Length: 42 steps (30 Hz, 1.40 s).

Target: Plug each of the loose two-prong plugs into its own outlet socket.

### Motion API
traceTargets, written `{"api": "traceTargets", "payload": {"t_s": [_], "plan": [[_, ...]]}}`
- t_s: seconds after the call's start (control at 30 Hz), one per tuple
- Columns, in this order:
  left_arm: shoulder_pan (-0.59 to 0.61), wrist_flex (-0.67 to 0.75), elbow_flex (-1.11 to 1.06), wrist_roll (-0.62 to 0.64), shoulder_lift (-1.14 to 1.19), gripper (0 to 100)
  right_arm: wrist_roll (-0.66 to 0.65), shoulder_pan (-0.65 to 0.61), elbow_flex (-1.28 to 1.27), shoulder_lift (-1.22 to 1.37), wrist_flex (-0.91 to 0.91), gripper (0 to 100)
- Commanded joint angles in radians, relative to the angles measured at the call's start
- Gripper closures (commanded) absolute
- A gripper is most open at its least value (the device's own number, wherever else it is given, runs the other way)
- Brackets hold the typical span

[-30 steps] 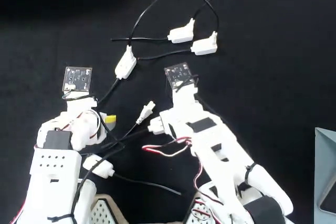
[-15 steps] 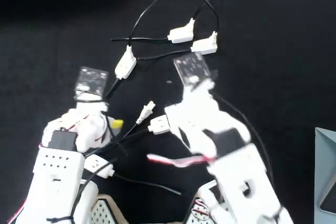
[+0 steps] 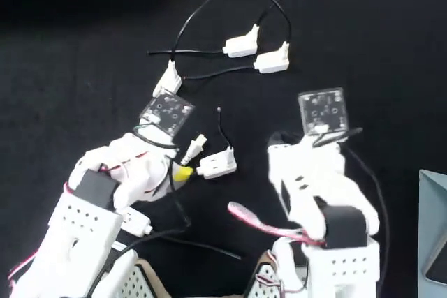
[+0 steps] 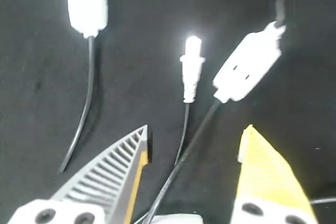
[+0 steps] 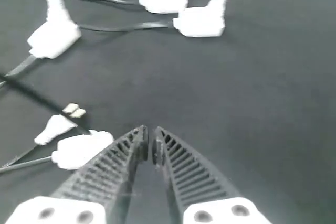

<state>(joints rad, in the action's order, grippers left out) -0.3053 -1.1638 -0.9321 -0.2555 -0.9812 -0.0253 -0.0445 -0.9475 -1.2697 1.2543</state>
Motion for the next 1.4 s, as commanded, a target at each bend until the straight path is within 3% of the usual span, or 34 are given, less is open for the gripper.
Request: {"api": "traceTargets", "payload": {"t_s": [0.0, 0.27, 0.7, 1.07, 1.23, 1.37], "plan": [[-0.054, 0.015, 0.077, -0.006, 0.101, 73, -0.032, 0.086, 0.045, 0.053, -0.034, 98.5], [-0.163, 0.169, 0.162, -0.011, 0.433, 72, -0.055, 0.264, -0.048, 0.182, -0.281, 98.5], [-0.223, 0.218, 0.387, -0.011, 0.868, 72, -0.055, 0.273, -0.058, 0.191, -0.299, 98.5], [-0.225, 0.224, 0.463, -0.006, 1.013, 73, -0.055, 0.273, -0.073, 0.188, -0.302, 98.5], [-0.226, 0.273, 0.452, -0.006, 1.022, 84, -0.055, 0.272, -0.073, 0.188, -0.302, 98.5], [-0.225, 0.345, 0.398, -0.006, 1.016, 85, -0.055, 0.27, -0.073, 0.188, -0.302, 98.5]]}}
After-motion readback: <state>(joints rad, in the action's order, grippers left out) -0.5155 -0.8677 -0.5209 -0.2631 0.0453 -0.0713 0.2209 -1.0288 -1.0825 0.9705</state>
